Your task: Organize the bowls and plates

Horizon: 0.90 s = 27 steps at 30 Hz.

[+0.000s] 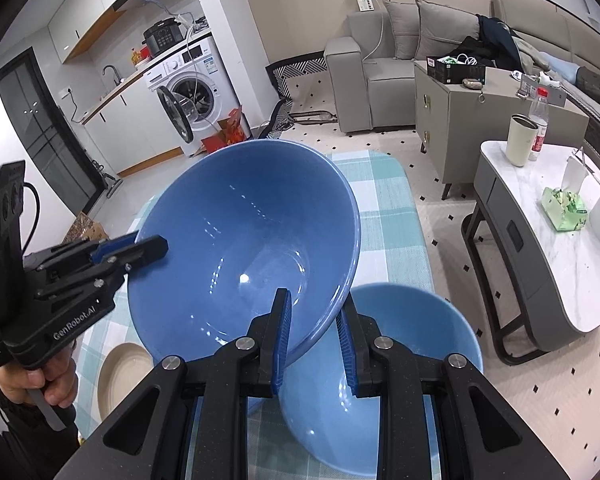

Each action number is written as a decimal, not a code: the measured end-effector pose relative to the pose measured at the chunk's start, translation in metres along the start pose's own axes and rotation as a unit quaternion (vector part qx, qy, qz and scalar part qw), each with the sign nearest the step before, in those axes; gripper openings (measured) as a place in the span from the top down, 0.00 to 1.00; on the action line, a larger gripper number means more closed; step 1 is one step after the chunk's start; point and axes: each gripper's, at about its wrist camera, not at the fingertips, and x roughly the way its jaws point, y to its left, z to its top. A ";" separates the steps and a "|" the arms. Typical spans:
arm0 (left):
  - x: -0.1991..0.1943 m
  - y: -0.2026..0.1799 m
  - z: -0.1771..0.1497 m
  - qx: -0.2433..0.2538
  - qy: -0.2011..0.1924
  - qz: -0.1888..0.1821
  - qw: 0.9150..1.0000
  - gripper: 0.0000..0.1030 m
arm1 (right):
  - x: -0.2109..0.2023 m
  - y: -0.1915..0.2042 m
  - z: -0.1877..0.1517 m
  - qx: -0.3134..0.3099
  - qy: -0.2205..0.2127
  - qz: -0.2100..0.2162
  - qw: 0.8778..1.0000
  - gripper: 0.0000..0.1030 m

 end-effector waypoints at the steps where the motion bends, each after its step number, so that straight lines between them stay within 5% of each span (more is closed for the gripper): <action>1: -0.002 0.000 -0.001 0.001 0.000 0.001 1.000 0.87 | 0.000 0.001 -0.001 -0.001 0.001 0.001 1.000 0.77; 27: -0.027 0.019 -0.048 -0.015 0.001 0.019 1.000 0.86 | 0.005 0.040 -0.031 -0.033 0.020 0.020 0.999 0.77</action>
